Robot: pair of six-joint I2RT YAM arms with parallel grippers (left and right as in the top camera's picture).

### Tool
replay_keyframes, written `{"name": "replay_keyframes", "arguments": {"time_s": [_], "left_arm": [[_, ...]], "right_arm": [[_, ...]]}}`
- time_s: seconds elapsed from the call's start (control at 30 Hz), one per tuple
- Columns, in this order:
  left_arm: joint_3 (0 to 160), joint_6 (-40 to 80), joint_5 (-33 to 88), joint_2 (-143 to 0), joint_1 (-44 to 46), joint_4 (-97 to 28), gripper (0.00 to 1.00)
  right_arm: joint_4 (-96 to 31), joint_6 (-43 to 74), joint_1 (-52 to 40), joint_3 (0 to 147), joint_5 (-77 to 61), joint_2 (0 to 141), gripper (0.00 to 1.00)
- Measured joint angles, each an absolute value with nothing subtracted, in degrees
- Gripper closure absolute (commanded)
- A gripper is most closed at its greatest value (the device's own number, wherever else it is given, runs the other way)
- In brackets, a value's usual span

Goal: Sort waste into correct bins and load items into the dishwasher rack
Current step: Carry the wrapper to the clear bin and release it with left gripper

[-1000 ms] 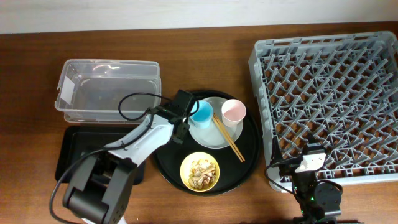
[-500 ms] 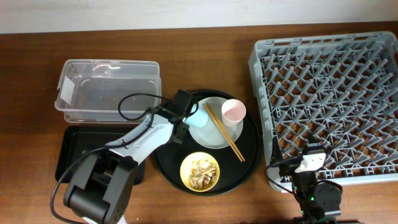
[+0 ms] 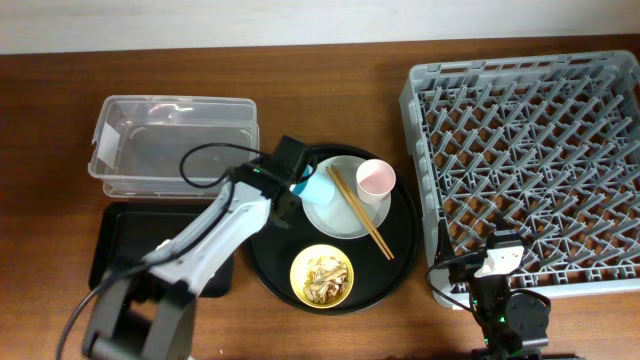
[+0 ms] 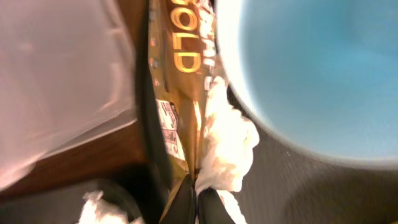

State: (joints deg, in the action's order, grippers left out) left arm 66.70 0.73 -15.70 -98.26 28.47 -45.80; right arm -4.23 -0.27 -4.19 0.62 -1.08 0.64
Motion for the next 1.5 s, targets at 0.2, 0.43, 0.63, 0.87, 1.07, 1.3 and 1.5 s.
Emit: {"name": "replay_keyframes", "arguments": {"time_s": [0.2, 0.43, 0.63, 0.87, 1.07, 1.3, 1.5], "left_arm": [[67.3, 5.1, -15.6, -90.4, 28.5, -55.2, 1.0], [67.4, 23.3, -15.5, -82.6, 24.7, -70.8, 1.0], [64.7, 31.9, -17.5, -81.3, 19.7, -72.7, 1.0], [55.3, 34.2, -18.3, -81.3, 14.1, -66.5, 1.0], [57.3, 34.1, -18.5, -80.0, 12.9, -66.6, 1.0], [59.2, 34.1, -19.4, -76.5, 12.9, -65.7, 1.0], [60.4, 33.3, -19.4, -76.5, 12.9, -46.9, 1.0]], "right_arm": [[-4.2, -0.2, -4.2, 0.6, -1.1, 0.6, 0.01], [-4.2, -0.3, -4.2, 0.6, -1.1, 0.6, 0.01], [-4.2, -0.2, -4.2, 0.6, -1.1, 0.6, 0.01], [-4.2, -0.2, -4.2, 0.6, -1.1, 0.6, 0.01], [-4.2, -0.3, -4.2, 0.6, -1.1, 0.6, 0.01], [-4.2, -0.3, -4.2, 0.6, -1.1, 0.6, 0.01], [-4.2, -0.3, -4.2, 0.6, -1.1, 0.6, 0.01]]}}
